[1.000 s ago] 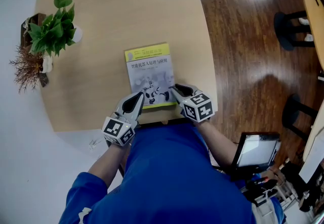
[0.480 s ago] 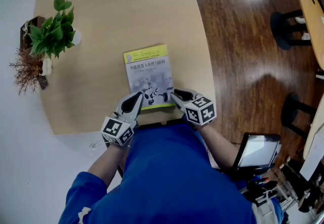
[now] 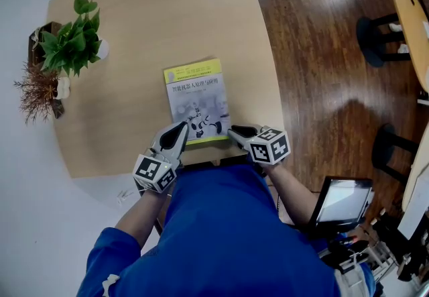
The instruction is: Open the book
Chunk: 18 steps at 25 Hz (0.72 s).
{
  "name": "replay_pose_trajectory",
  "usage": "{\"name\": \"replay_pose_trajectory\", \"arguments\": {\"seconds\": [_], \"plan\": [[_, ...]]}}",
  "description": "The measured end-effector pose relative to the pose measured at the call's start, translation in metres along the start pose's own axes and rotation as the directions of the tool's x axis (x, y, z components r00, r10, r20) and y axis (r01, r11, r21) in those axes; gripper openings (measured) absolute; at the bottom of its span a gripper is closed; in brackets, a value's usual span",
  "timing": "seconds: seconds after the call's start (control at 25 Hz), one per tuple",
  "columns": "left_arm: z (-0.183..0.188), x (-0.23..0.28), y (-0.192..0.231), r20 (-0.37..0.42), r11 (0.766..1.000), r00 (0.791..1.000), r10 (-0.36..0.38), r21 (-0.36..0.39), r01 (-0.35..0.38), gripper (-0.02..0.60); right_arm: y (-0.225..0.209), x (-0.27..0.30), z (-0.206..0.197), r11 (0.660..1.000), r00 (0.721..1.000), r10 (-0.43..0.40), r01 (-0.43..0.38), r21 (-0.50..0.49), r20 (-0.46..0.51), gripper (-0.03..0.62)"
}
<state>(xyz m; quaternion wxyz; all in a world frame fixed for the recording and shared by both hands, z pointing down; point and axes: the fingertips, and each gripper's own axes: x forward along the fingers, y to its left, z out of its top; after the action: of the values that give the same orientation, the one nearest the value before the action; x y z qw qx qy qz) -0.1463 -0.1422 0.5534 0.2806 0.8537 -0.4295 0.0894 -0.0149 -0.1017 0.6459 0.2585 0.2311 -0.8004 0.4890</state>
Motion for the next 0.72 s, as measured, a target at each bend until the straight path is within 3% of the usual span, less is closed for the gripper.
{"name": "replay_pose_trajectory", "arguments": {"seconds": [0.4, 0.72], "plan": [[-0.003, -0.006, -0.006, 0.007, 1.000, 1.000, 0.000, 0.006, 0.000, 0.006, 0.004, -0.002, -0.014, 1.000, 0.999, 0.019, -0.018, 0.011, -0.029, 0.058], [-0.003, -0.013, -0.011, 0.016, 1.000, 1.000, 0.010, 0.007, -0.010, 0.006, 0.003, -0.006, -0.012, 1.000, 0.999, 0.017, -0.017, 0.008, -0.027, 0.014]]}}
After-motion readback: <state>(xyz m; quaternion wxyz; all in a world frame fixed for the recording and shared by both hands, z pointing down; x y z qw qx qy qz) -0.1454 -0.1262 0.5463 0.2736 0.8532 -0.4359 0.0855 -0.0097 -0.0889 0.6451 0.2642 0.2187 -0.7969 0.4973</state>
